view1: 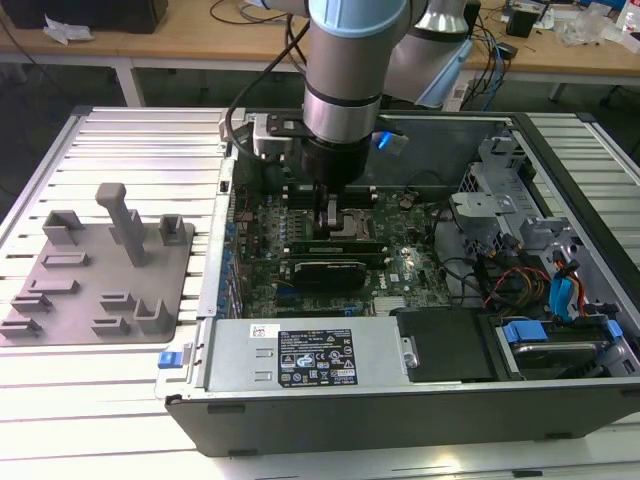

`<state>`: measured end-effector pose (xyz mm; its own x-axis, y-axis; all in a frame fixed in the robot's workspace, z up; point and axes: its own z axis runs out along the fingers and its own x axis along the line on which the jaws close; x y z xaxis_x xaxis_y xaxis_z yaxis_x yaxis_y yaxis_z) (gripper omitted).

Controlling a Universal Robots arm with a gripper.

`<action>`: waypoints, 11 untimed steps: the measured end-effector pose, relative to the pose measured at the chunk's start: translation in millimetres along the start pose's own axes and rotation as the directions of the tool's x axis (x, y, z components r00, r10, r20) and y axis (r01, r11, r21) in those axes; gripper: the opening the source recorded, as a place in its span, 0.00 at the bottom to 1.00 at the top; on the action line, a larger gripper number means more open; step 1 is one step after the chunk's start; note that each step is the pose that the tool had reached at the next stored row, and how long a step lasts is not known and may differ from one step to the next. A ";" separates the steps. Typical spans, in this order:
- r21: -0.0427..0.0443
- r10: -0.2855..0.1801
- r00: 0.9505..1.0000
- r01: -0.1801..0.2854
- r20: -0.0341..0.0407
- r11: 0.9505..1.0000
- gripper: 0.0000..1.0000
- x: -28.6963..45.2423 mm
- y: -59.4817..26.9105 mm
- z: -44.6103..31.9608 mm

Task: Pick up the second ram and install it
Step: 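Press down the second ram until it locks into place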

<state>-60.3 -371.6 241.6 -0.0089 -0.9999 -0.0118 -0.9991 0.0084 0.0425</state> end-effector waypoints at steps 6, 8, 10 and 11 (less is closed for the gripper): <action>0.000 0.000 1.000 0.000 0.000 1.000 0.08 -0.3 4.5 8.2; 0.000 0.000 1.000 0.000 -0.001 1.000 0.08 -0.3 4.8 10.4; 0.000 0.000 1.000 0.000 0.000 1.000 0.08 -0.4 4.8 11.0; 0.000 0.000 1.000 0.000 0.000 1.000 0.08 -0.4 4.8 11.8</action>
<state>-65.6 -371.1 230.0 -0.0088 -0.9999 -0.0115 -0.9991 0.0083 0.0427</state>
